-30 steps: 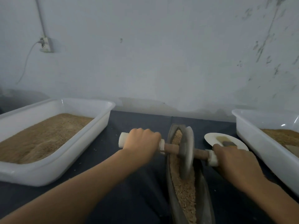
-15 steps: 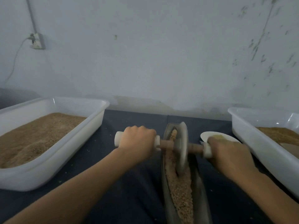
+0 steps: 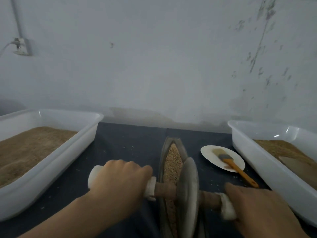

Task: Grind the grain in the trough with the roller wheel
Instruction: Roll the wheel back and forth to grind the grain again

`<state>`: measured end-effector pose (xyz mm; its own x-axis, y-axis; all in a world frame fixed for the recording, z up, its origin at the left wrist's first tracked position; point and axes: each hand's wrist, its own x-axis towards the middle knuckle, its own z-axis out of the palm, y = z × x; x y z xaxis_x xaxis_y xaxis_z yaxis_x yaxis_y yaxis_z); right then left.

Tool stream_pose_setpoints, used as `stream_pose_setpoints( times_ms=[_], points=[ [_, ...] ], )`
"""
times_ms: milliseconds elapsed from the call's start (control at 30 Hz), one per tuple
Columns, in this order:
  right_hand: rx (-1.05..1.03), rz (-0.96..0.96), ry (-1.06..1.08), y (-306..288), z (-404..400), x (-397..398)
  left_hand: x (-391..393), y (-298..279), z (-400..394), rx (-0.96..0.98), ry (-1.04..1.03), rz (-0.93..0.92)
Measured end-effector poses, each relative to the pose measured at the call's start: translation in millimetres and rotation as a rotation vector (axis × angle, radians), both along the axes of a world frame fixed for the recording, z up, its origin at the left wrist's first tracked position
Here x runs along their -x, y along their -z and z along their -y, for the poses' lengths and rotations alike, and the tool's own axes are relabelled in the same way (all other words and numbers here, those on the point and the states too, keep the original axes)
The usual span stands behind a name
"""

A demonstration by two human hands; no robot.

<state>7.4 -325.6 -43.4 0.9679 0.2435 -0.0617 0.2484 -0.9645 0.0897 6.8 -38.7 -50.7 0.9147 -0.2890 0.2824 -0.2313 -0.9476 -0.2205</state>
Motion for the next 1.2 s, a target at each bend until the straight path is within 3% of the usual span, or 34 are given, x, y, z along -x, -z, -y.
stream_pose_setpoints(
  times_ms=[67,200,333,500,700,833,1000,1200],
  points=[
    [0.020,0.065,0.009,5,-1,-5,-8,-3,3,-0.009,-0.016,0.014],
    [0.008,0.410,0.014,23,-8,-53,-59,-4,12,0.029,-0.076,0.033],
    [0.081,0.552,-0.035,10,-21,-98,-96,-6,10,0.093,-0.128,0.023],
    [0.083,0.429,-0.025,12,-14,-69,-64,-5,9,0.062,-0.092,-0.023],
    [-0.013,-0.059,-0.060,-6,-3,-18,12,-11,-2,0.013,0.032,-0.066],
    [0.035,0.056,-0.050,1,-3,-15,-3,-5,3,0.034,-0.036,-0.044],
    [0.049,0.464,-0.015,16,-10,-72,-68,1,6,0.066,-0.132,0.013],
    [0.048,0.435,-0.010,15,-13,-78,-75,-14,14,-0.002,-0.118,0.017]
  ],
)
